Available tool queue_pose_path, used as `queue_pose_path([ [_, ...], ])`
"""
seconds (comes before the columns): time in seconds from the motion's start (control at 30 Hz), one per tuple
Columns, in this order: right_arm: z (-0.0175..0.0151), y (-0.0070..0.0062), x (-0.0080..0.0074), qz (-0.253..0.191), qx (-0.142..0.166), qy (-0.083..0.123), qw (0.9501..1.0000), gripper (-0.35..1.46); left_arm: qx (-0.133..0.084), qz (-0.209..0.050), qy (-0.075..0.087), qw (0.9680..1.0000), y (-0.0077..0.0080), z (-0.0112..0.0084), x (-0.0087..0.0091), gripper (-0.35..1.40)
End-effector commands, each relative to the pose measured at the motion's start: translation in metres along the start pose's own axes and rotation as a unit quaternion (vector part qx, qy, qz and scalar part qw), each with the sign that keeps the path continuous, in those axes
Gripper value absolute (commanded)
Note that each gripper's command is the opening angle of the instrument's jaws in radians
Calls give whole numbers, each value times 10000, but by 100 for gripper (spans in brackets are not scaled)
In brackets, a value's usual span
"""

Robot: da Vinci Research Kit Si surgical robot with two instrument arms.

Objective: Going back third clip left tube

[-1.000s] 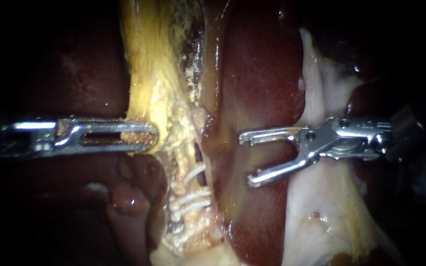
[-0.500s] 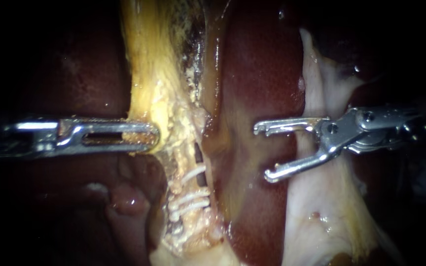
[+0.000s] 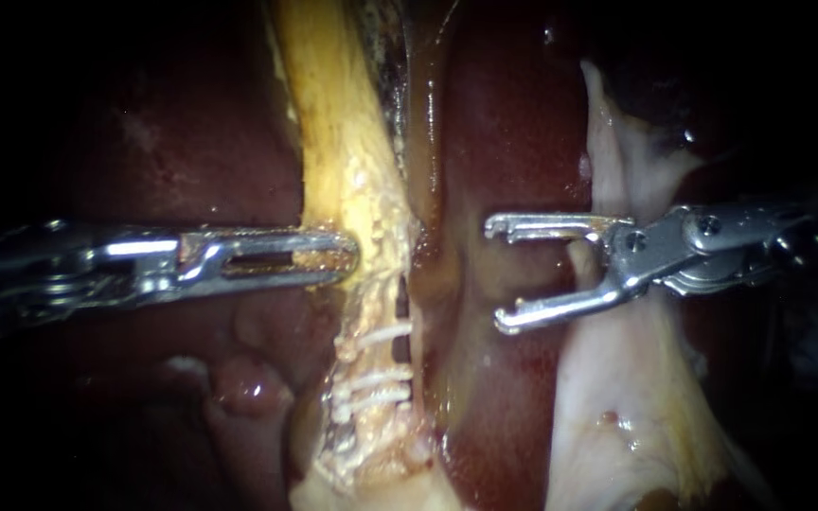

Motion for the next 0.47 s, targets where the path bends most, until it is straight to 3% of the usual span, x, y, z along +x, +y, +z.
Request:
queue_pose_path([
  [0.03,0,-1,1,8,0,1,10000,60,-16,11,22,10000,0,2,1,-35],
  [0.47,1,-5,4,7,34,8,10000,60,-12,11,66,10000,-1,6,2,-35],
])
